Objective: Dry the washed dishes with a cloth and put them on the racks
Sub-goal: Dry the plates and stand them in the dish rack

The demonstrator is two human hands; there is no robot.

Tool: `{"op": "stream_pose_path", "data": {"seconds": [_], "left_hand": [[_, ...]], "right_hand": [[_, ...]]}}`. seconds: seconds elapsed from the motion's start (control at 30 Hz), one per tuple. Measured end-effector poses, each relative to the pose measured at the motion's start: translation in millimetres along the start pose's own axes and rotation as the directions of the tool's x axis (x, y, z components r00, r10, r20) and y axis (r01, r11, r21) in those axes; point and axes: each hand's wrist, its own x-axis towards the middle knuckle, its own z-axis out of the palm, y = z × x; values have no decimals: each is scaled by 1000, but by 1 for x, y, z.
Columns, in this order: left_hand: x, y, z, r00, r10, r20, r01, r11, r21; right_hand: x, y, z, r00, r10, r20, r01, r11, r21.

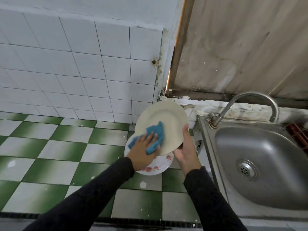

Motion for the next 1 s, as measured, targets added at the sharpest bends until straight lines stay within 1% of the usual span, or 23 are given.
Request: {"op": "stream_pose_path", "data": {"seconds": [0.07, 0.1, 0.13, 0.2, 0.23, 0.3, 0.33, 0.4, 0.43, 0.47, 0.53, 0.6, 0.63, 0.67, 0.7, 0.73, 0.77, 0.8, 0.83, 0.87, 0.9, 0.93, 1.0], "left_hand": [[-8, 37, 2, 995, 101, -2, -99, 971, -217], [-5, 48, 0, 990, 139, -17, -138, 955, -262], [4, 51, -3, 988, 148, -36, -153, 956, -249], [26, 36, -10, 993, 91, -73, -97, 992, -81], [35, 23, -13, 996, 29, -85, -30, 1000, -8], [42, -5, -20, 989, -95, -111, 103, 992, 74], [41, -16, -20, 986, -109, -123, 126, 981, 145], [28, -28, -16, 987, -81, -139, 113, 964, 241], [17, -30, -9, 989, -65, -133, 94, 970, 225], [5, -27, -2, 990, -50, -129, 73, 982, 174], [-18, -7, 11, 996, 22, -89, -24, 999, -24], [-31, 19, 13, 995, 89, -49, -100, 956, -275], [-31, 27, 10, 994, 100, -45, -110, 924, -365], [-25, 28, 5, 992, 111, -66, -128, 920, -370], [-16, 23, -1, 988, 124, -98, -147, 947, -286], [-6, 13, -6, 983, 136, -119, -155, 974, -164], [2, 0, -11, 985, 116, -126, -126, 990, -68], [8, -11, -16, 991, 58, -124, -63, 997, -34], [10, -19, -19, 993, -4, -115, -3, 998, -55], [8, -20, -20, 995, -33, -98, 22, 994, -111], [2, -15, -17, 997, -20, -70, 7, 983, -184], [-9, -4, -12, 998, 32, -45, -42, 969, -243], [-32, 20, -5, 990, 143, -9, -137, 924, -356]], "right_hand": [[1, 7, 2, 999, 47, 5, -47, 999, -18], [-1, 10, 4, 997, 71, -3, -71, 997, -27], [-2, 13, 7, 997, 82, 0, -82, 996, -21], [-2, 16, 8, 995, 92, 31, -92, 996, 16], [-2, 15, 8, 993, 103, 50, -104, 994, 16], [-3, 13, 5, 992, 110, 56, -109, 994, -23], [-4, 11, 3, 993, 101, 60, -100, 995, -31], [-3, 9, -1, 995, 73, 71, -72, 997, -12], [-3, 9, -5, 996, 52, 71, -53, 999, 8], [-2, 9, -6, 997, 39, 67, -40, 999, 17], [1, 17, -7, 997, 49, 66, -51, 998, 27], [0, 26, 0, 995, 85, 45, -86, 996, 21], [-1, 31, 4, 996, 83, 43, -83, 997, 4], [-2, 35, 7, 997, 65, 50, -65, 998, 0], [-4, 38, 9, 995, 47, 84, -49, 999, 20], [-7, 40, 12, 991, 38, 125, -44, 998, 45], [-8, 40, 12, 984, 35, 176, -45, 997, 55], [-10, 39, 12, 978, 34, 208, -44, 998, 47], [-12, 38, 11, 975, 29, 220, -38, 999, 33], [-11, 37, 10, 975, 27, 222, -34, 999, 28], [-11, 37, 11, 974, 27, 223, -34, 999, 29], [-12, 37, 15, 981, 23, 194, -28, 999, 26], [-12, 36, 16, 997, 2, 81, 0, 1000, -29]]}}
